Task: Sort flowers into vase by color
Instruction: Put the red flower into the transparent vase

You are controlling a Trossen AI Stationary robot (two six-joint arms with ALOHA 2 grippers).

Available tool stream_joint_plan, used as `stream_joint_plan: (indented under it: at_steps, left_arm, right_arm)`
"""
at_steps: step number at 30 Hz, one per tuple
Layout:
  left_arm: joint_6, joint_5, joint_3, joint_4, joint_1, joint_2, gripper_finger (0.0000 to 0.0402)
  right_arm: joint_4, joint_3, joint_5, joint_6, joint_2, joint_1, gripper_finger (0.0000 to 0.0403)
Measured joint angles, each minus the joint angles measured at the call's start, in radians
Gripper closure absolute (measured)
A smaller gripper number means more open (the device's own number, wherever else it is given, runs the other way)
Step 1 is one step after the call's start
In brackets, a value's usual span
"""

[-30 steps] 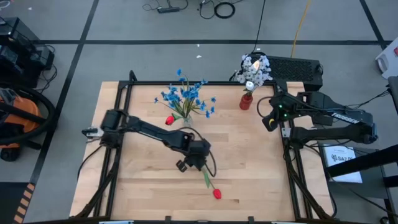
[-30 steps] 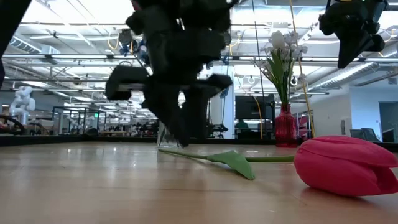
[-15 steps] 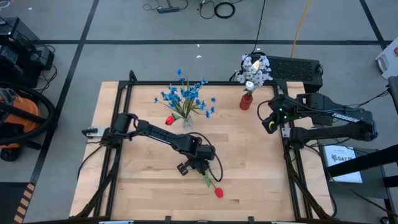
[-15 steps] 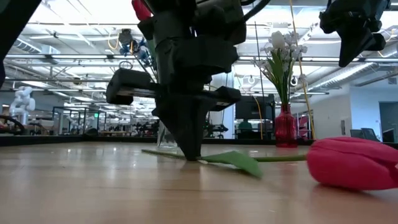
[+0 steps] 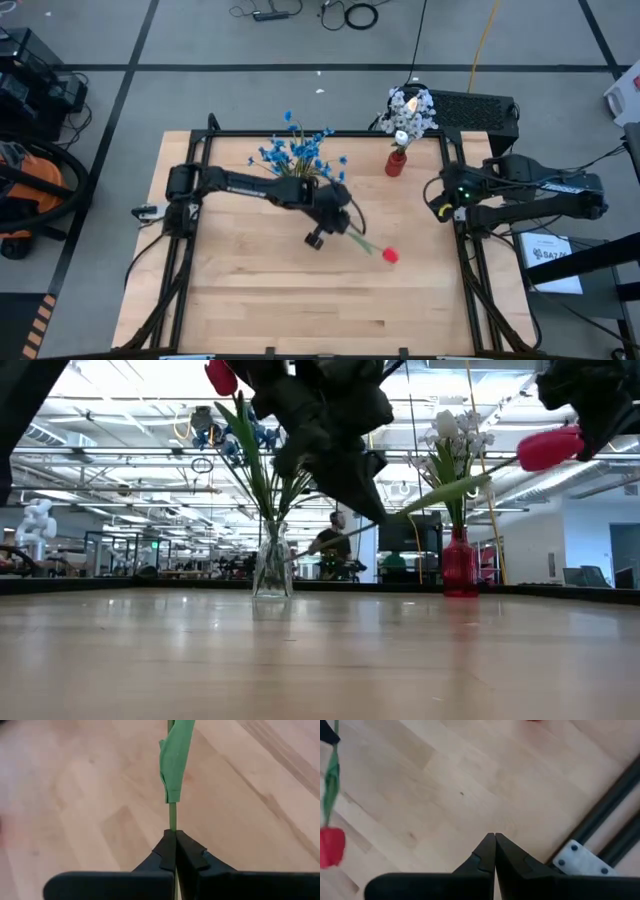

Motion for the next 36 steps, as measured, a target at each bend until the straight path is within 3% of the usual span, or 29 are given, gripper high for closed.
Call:
stream_joint_plan:
  at_steps: [4,10,18,25,28,32,36]
  left_arm:
    - [0.0,0.042,0.0,0.051,0.043,0.005,0.0401]
    - [-0.051,0.072,-0.001,0.219,0.096,0.009,0.0401]
    - [-0.293,0.149,-0.001,0.519,0.103,0.009,0.0401]
    - [-0.547,0.142,-0.001,0.721,0.055,0.009,0.0401]
    - [-0.612,0.073,-0.001,0.807,0.036,0.008,0.0401]
    - [-0.656,0.002,-0.001,0.882,0.034,0.008,0.0401]
    - [-0.689,0.0,-0.001,0.935,0.047,0.008,0.0401]
  right_arm:
    - [-0.011,-0.004,0.026,0.067,-0.029,0.04,0.0403]
    - [0.054,-0.068,0.068,0.004,-0.037,0.053,0.0403]
    - [0.182,-0.173,-0.004,0.055,-0.041,0.081,0.0403]
    - [0.215,-0.222,0.13,0.154,-0.178,0.248,0.0403]
    - [0.387,-0.26,0.264,0.083,-0.264,0.33,0.0403]
    - [0.765,-0.368,0.441,-0.16,-0.337,0.4,0.0403]
    - [1.145,-0.488,0.467,-0.399,-0.341,0.406,0.0403]
